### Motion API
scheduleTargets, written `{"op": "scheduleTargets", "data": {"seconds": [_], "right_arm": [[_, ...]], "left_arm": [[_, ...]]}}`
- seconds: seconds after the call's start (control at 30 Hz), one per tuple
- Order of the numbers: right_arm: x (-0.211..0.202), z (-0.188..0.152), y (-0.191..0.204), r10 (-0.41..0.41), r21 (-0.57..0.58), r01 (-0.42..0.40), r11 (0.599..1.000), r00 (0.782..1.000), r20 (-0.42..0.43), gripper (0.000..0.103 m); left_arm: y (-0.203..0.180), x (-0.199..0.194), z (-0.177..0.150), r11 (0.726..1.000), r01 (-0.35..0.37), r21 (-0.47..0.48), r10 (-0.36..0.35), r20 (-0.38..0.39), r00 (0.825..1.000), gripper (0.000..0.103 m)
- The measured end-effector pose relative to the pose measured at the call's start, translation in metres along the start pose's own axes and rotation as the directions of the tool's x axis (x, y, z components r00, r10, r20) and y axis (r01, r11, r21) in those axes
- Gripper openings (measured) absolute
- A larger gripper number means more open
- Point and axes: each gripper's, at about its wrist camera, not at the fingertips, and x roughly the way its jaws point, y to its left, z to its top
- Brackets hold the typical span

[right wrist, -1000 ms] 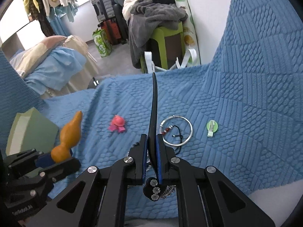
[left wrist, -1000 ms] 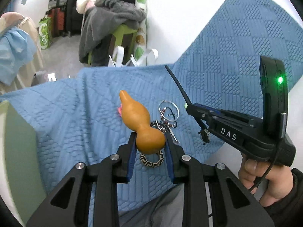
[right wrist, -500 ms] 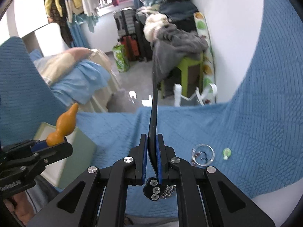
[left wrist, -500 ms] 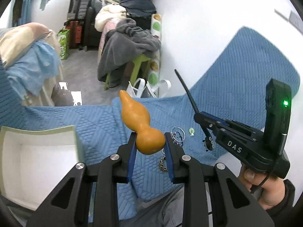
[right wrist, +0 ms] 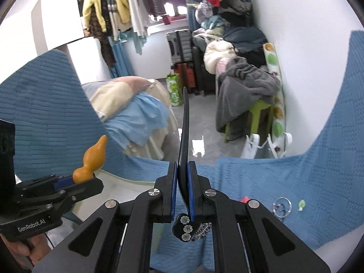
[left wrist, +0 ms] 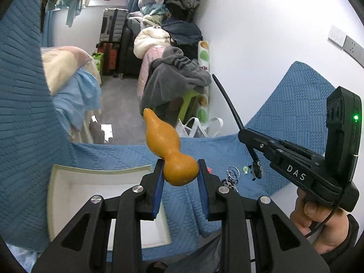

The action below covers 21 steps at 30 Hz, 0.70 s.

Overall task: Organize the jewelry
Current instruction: 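Carry the gourd and black cord pendant into the green box and release both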

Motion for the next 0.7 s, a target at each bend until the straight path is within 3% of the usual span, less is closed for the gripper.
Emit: {"op": "scheduleTargets", "data": {"seconds": [0.23,0.7], "right_arm": [[0.016,-0.009,0.035,0.027,-0.025,-0.027,0.999,0.999,-0.028,0.006],[0.069,-0.052,0.082,0.034,-0.045,-0.041,0.998,0.990,-0.140,0.006]], "left_arm": [[0.035,-0.018,-0.011,1.000,-0.011,-0.021,0.011,0.010,1.000,0.029],[0.102,0.002,-0.040,0.993,-0.096,-0.063,0.092,-0.071,0.993,0.029]]}}
